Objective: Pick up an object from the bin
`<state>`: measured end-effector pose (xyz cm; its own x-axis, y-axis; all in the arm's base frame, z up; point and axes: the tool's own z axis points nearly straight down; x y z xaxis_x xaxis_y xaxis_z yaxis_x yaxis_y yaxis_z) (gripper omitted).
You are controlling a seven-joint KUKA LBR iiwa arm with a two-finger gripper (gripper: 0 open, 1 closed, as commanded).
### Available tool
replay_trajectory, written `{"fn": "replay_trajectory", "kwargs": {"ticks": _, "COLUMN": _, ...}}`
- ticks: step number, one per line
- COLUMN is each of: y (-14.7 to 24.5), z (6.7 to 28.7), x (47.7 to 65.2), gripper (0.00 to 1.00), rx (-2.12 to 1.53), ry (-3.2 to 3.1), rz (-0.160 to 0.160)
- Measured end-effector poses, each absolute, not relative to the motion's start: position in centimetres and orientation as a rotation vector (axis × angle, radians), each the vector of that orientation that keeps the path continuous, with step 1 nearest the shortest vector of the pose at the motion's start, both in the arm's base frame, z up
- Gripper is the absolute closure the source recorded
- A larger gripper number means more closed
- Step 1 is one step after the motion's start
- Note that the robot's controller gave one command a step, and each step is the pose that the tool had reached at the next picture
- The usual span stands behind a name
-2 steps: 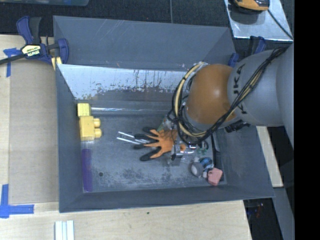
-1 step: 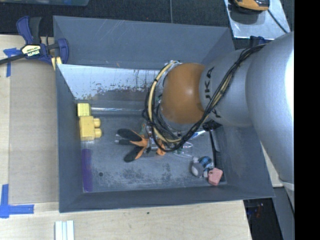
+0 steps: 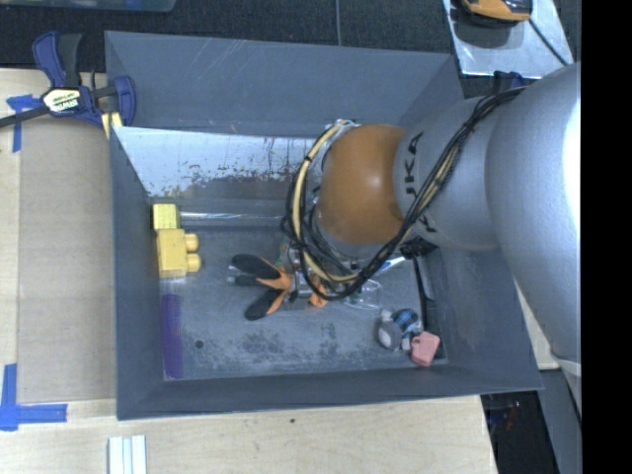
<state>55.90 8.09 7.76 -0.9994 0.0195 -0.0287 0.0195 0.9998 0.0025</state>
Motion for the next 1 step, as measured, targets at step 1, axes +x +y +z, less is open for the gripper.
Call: {"fn": "replay_trajectory", "kwargs": {"ticks": 1, "y": 8.46, "z": 10.87, "x": 53.92, "gripper": 1.00, "rx": 0.017, "ry": 3.123, "rz": -0.001}}
